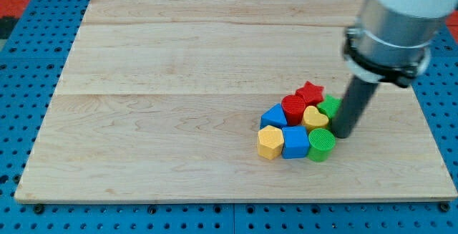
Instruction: Push the group of blocks up a bit
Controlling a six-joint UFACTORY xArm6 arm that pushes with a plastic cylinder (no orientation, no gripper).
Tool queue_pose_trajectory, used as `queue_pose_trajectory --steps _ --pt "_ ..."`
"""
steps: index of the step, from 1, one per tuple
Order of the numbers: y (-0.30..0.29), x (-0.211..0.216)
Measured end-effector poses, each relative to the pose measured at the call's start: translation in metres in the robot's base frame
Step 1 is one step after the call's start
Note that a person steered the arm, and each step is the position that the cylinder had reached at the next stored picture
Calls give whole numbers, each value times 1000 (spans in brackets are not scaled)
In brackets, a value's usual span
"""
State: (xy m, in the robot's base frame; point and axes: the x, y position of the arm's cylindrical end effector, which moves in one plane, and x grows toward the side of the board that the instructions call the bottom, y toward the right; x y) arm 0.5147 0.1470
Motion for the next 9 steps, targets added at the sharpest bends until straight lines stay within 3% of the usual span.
queue_pose_trajectory --steps 2,3,4,6,7,9 --pt "-3 -60" --pt "31 -69" --pt "60 -120" --pt "5 -182" --pt "-72 -164" --pt "-146 -27"
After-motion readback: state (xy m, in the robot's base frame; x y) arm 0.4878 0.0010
